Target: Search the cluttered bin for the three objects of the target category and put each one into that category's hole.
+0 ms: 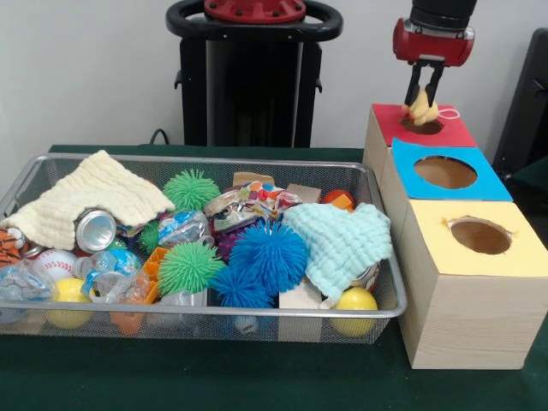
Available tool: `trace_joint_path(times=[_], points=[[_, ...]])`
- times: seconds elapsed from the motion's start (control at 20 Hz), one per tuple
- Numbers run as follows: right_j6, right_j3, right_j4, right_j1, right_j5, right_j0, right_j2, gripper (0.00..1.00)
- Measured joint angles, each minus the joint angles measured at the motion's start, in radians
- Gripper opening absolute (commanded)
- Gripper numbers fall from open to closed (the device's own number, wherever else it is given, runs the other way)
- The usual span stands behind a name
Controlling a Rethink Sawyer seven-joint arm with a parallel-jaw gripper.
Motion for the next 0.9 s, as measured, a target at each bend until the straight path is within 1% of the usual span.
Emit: trace_joint_path(times=[0.5,0.9], points=[[0.000,0.000,0.006,0.019,-0.037,0.000,0.000,0.00],[0.000,0.000,0.009,0.019,-0.038,0.000,0.000,0.00]])
